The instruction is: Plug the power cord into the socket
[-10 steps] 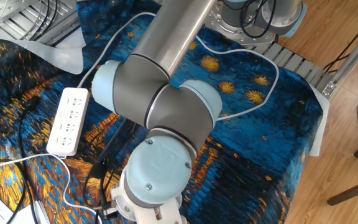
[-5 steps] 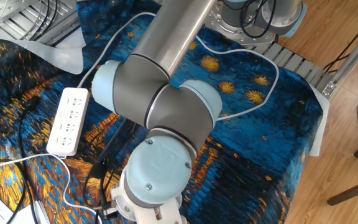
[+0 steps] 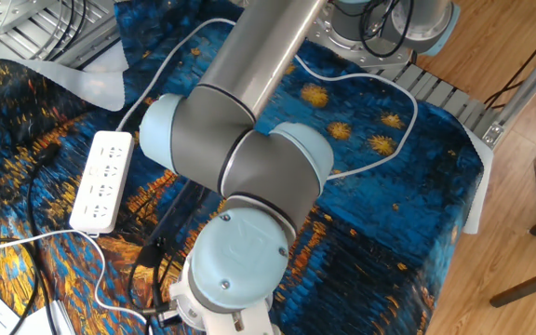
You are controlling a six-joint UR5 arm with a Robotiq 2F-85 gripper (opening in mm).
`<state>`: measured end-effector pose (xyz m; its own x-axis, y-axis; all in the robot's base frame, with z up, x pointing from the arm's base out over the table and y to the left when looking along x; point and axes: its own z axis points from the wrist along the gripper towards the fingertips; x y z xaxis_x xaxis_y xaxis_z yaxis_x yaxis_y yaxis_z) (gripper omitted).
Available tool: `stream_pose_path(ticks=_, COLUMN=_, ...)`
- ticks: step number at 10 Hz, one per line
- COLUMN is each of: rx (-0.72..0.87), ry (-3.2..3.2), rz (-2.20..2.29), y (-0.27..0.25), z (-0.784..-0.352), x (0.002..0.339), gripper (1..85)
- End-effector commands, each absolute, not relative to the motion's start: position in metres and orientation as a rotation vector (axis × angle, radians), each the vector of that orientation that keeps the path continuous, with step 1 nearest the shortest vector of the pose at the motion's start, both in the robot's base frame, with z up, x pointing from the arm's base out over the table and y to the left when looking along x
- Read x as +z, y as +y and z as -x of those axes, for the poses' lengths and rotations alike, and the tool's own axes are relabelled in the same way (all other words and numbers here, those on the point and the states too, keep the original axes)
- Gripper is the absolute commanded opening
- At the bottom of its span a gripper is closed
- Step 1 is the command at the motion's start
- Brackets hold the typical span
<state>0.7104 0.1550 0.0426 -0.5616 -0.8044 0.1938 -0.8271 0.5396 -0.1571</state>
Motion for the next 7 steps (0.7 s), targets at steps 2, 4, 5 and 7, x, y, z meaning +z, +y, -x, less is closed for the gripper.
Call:
stream_pose_path(ticks=2, rx=0.28, ry=-2.632, rz=-1.431, y=0.145, z=-0.702, x=0.081, gripper=1.3)
stream_pose_path(ticks=4, rx=0.082, ry=-2.595, rz=-1.509, y=0.15, z=-0.684, x=0.095, gripper=1.3)
stream_pose_path(ticks=5, rx=0.084, ry=-2.52, rz=-1.557, y=0.131, z=-0.675, x=0.104, gripper=1.3)
stream_pose_path(ticks=7, rx=0.041, ry=-2.401, rz=-1.72, y=0.111, z=-0.668, x=0.116, gripper=1.3)
